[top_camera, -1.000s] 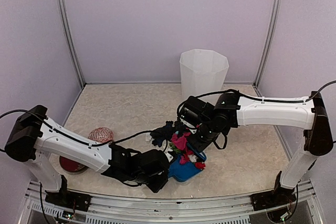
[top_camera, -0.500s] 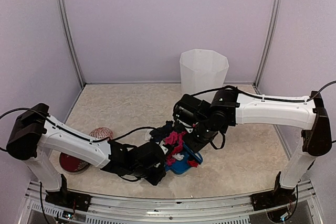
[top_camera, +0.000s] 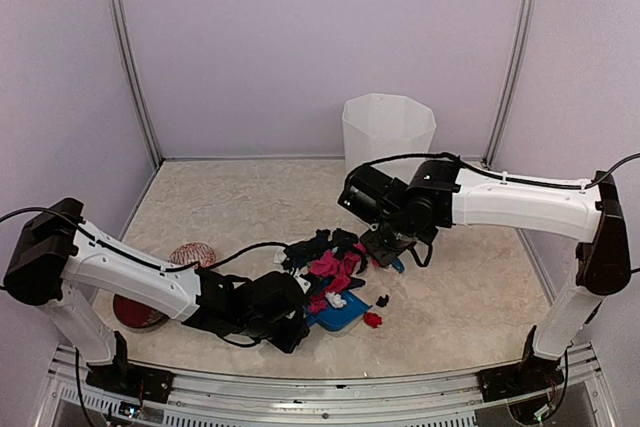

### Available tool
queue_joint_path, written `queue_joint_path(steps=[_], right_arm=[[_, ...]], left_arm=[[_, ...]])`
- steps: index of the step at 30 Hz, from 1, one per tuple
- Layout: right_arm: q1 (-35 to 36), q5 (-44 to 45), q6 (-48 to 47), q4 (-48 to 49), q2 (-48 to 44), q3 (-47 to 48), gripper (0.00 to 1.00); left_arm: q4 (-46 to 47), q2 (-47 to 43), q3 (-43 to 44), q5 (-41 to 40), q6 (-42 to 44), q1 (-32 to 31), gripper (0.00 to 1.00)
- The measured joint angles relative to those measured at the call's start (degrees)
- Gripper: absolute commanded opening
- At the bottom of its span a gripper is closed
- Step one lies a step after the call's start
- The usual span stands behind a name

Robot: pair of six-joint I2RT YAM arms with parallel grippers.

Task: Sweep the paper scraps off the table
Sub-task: Sweep the paper scraps into the dustpan.

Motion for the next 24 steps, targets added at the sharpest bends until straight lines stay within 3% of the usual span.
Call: queue_joint_path(steps=[13,24], right_arm=[[-6.4,-0.6,-15.7,20.9,1.9,-5.6,0.0],[-5.6,-8.5,-23.3,25.0,7.1,-5.2,0.0]], left_arm=[[-1.7,0.0,0.2,-0.7,-1.3,0.4,0.0],[-2.0,0.2,0.5,-0.9,-1.4,0.4,0.0]])
